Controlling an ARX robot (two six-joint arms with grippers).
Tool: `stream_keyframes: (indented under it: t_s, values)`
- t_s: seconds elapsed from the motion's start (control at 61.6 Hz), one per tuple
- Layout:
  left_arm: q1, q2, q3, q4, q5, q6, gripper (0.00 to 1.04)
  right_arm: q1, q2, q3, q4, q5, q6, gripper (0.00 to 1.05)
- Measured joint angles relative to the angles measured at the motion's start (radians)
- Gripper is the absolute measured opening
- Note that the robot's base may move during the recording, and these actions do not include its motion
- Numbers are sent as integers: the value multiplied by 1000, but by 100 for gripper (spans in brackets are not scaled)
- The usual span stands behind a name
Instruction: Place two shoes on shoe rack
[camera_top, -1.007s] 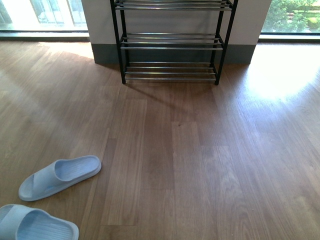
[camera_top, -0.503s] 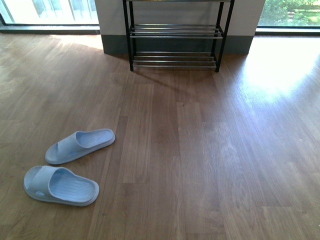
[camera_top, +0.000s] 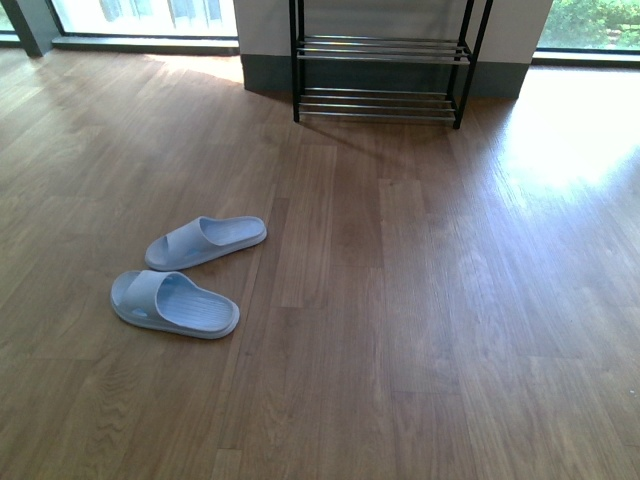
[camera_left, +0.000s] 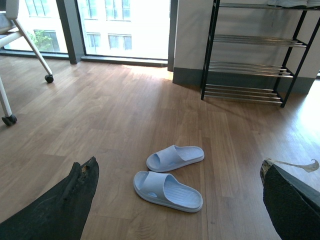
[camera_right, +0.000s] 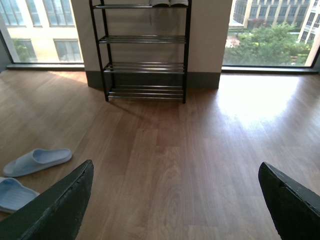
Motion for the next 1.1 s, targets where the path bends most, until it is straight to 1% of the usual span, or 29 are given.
stream_keyframes:
  t_s: [0.601,0.698,1.104]
  values:
    - [0,0,0,0,3,0,95,0,-1,0,-1,5,0,96]
    - [0,0,0,0,-8,0,95,-1,-1,0,0,-6,0,96]
    - [0,0,0,0,3,0,95,-1,-1,0,0,2,0,96]
